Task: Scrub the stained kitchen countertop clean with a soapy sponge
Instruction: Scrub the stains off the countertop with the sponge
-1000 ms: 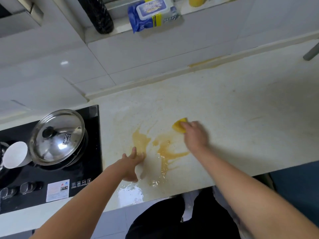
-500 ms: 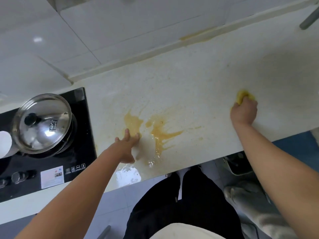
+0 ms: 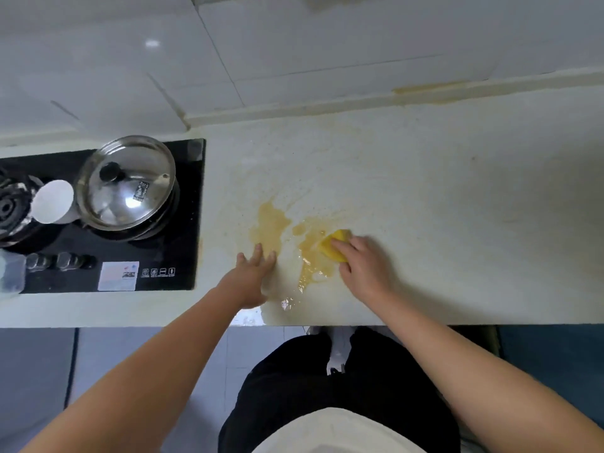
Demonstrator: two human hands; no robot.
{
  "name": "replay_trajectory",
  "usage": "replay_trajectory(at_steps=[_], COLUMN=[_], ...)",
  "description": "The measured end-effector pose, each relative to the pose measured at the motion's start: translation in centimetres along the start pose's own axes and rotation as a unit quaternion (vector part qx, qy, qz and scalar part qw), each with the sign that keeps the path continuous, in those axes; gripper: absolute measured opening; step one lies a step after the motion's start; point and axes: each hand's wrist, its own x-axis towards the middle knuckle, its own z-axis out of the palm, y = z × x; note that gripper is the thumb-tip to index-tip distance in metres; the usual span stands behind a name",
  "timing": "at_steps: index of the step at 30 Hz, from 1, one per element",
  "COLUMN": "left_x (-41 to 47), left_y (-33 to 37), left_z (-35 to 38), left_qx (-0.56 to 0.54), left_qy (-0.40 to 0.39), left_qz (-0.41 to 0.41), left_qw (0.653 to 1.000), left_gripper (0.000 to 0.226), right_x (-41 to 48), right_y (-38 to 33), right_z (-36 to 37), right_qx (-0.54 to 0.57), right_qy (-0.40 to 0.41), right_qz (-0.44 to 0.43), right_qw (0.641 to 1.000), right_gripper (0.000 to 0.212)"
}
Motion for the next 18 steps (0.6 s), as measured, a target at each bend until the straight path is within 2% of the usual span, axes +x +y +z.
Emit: replay_trajectory(at_steps=[2,3,5,6,8,10,14,18], left_x=[-1.0,-1.6,-2.6,-3.1,-3.8,-4.2,-4.5,-4.2], left_y=[0.2,0.3,0.6,0.8,1.0,1.1,1.3,1.3], left_z=[1.4,2.1,3.4,3.8,4.8,5.4,5.7,4.8], left_qx=[-0.027,-0.045,-0.078,-0.086,-0.109,-0.119,-0.125,-0.124], left_qy=[0.036,0.052,0.067,0.069,0.067,0.068,0.039,0.003], left_qz=[-0.01,-0.02,-0.04,-0.046,-0.069,-0.088,-0.112,-0.104], left_qw=[0.999,0.997,0.994,0.993,0.989,0.987,0.985,0.987], left_gripper=[0.097,0.094,0.092,0.093,0.098,0.1,0.107,0.11], right_x=[-0.6,-0.9,-1.7,-2.0,-0.9,2.3,8.9,8.5], right_y=[0.6,0.7,0.7,0.5,0.4,0.4,0.9,0.8], right_z=[-0.6,-0.5,0.4,0.8,1.4,1.5,-0.2,-1.6], right_qx=[-0.027,-0.068,-0.152,-0.17,-0.181,-0.2,-0.167,-0.112], right_qy=[-0.041,-0.081,-0.193,-0.233,-0.255,-0.221,-0.142,-0.084], right_qz=[-0.122,-0.199,-0.314,-0.342,-0.382,-0.371,-0.265,-0.204], right_qw=[0.991,0.974,0.917,0.894,0.87,0.879,0.939,0.969], right_gripper=[0.06,0.062,0.07,0.074,0.076,0.072,0.059,0.05])
